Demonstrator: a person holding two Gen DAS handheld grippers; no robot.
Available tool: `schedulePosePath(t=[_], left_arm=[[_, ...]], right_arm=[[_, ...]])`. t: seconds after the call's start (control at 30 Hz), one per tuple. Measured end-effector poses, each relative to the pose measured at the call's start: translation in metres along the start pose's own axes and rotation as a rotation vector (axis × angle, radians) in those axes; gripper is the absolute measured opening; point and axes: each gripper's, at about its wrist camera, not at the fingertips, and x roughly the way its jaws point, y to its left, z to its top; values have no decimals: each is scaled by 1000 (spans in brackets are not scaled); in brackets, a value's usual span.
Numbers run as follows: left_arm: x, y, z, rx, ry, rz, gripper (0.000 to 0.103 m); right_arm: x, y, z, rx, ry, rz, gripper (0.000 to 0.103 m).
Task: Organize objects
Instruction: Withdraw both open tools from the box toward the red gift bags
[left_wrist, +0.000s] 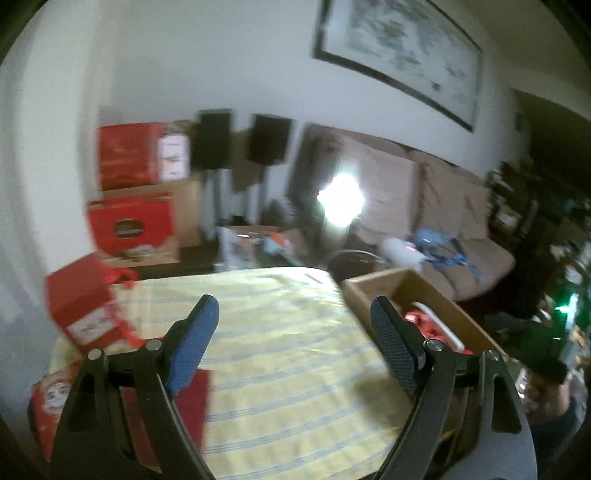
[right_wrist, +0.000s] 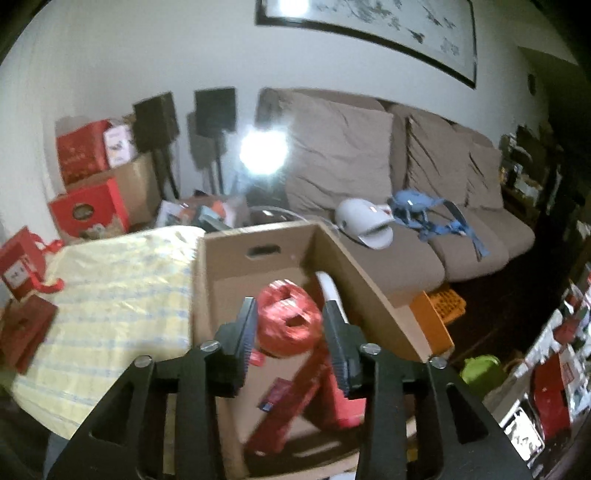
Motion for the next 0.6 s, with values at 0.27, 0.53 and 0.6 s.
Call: schedulePosePath(t=[0.27,0.53,0.6], left_arm=[[-46,115,-6,-119,-65,293,94],[-32,170,-61,-163,58,364,94],[-26,179,-73,-144,80,412,94]], right_arm=[[-3,70,21,-79,-13,138,47],[31,154,0,-45,158,389,49],[39,183,-14,-50,231,459,49]])
